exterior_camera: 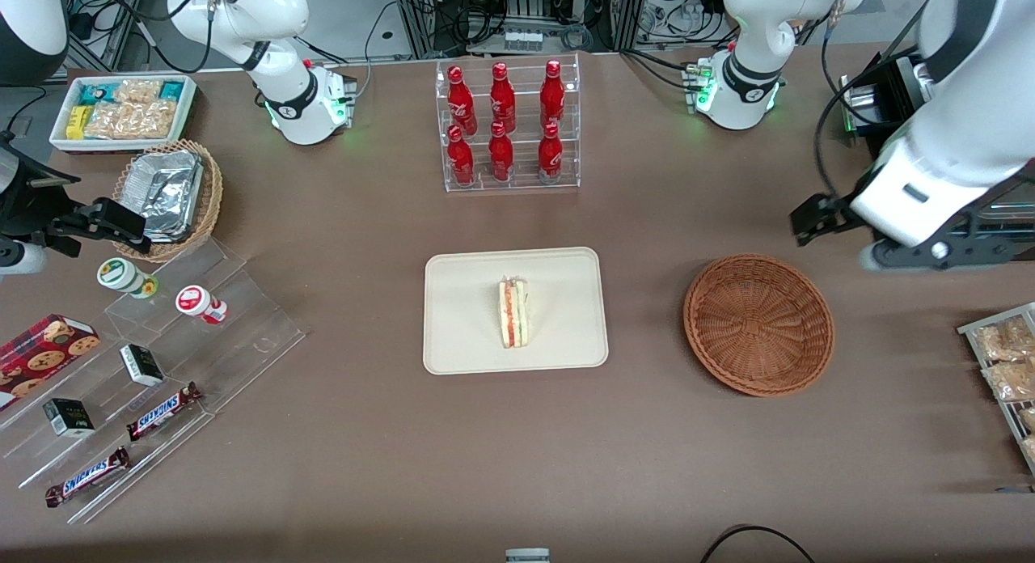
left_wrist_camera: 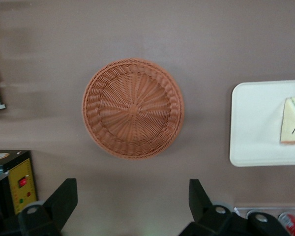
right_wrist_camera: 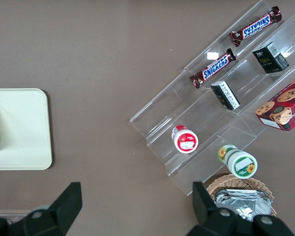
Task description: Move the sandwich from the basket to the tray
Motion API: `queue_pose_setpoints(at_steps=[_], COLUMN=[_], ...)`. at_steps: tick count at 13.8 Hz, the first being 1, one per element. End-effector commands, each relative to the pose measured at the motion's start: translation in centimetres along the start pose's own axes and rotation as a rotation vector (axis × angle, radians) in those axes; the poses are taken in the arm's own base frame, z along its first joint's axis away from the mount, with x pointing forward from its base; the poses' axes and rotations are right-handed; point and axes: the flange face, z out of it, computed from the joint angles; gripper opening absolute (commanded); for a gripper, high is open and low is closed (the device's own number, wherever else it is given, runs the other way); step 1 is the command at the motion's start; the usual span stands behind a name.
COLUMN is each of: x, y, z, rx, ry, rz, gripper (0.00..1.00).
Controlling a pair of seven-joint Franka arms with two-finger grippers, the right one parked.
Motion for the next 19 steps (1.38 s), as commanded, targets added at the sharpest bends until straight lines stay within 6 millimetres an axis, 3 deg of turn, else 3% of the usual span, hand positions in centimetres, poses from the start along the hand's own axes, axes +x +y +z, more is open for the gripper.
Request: queue_pose_setpoints(at_steps=[1,5,11,19], x=[-3.5,-4.1,-2.0,-2.4], y=[-2.3,-5.1,-4.7,-5.6], z=[-0.5,-1.5,-2.9,-3.1], rx=[-0.013,-0.046,-0.07,-0.053], ry=[-0.007,0.013,0.066,0.054], rz=[0.04,0.033,0.039,0.01], gripper=[1.0,1.0,1.0,1.0])
